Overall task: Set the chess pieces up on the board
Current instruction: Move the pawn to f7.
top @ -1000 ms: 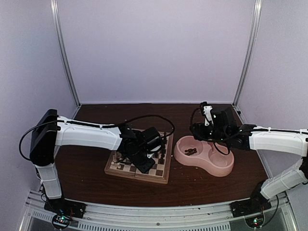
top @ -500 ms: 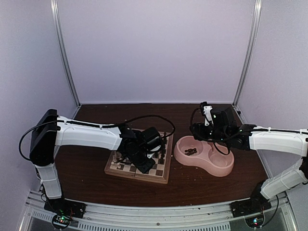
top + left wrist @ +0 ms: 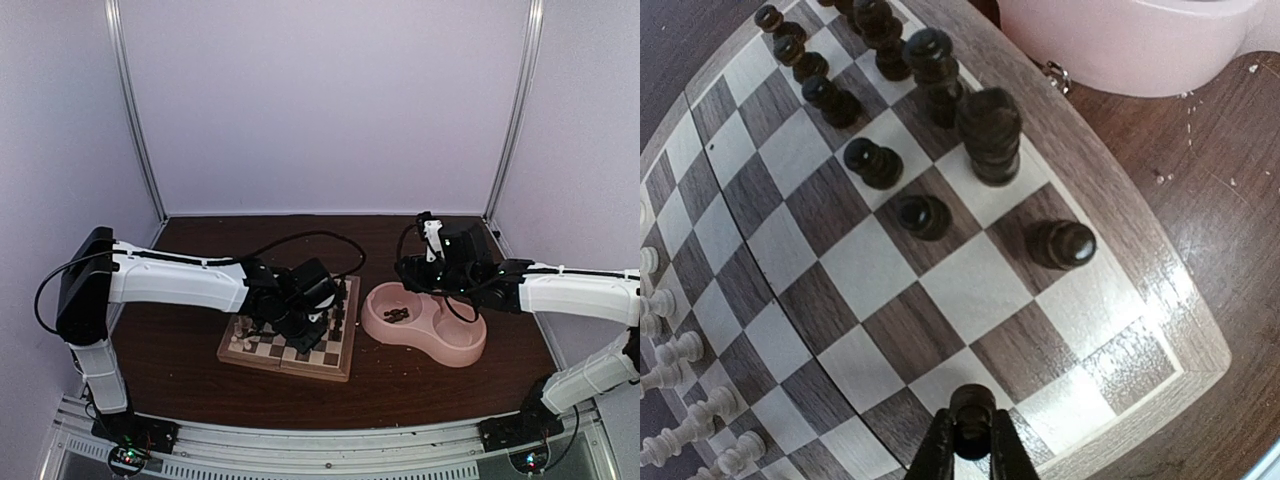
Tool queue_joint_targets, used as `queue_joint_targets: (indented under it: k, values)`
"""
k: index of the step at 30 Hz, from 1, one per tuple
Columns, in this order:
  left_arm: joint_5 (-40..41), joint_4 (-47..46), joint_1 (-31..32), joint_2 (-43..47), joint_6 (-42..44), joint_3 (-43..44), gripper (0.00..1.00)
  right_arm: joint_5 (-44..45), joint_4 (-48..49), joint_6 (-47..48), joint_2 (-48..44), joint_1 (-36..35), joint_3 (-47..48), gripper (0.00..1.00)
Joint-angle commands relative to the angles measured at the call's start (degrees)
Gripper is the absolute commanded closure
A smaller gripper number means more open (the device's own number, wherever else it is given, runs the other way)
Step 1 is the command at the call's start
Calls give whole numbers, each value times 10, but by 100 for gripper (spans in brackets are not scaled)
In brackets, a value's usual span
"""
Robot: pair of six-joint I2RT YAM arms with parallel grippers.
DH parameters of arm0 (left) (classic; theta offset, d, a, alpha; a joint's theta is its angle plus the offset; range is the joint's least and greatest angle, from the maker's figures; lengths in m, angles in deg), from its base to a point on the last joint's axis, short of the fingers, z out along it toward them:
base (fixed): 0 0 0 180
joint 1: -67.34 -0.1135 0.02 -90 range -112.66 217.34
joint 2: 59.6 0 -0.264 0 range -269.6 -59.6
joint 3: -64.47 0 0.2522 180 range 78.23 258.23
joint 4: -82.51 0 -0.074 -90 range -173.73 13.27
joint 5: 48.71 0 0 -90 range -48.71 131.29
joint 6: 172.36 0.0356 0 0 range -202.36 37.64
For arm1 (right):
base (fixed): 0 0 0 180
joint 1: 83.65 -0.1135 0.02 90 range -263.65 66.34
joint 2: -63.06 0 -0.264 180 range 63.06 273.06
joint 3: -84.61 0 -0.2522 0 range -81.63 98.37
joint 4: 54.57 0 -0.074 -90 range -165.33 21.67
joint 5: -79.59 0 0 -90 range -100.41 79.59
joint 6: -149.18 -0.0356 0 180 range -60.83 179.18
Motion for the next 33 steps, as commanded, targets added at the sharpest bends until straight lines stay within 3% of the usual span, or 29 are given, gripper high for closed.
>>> queue_joint_targets:
  k: [1, 33]
  values:
    - [27, -51, -5, 4, 20, -3, 89, 7, 12, -5, -16, -1, -7, 43]
    - [-52, -66, -33, -54, 8, 44, 88, -4, 26, -5, -29, -1, -14, 43]
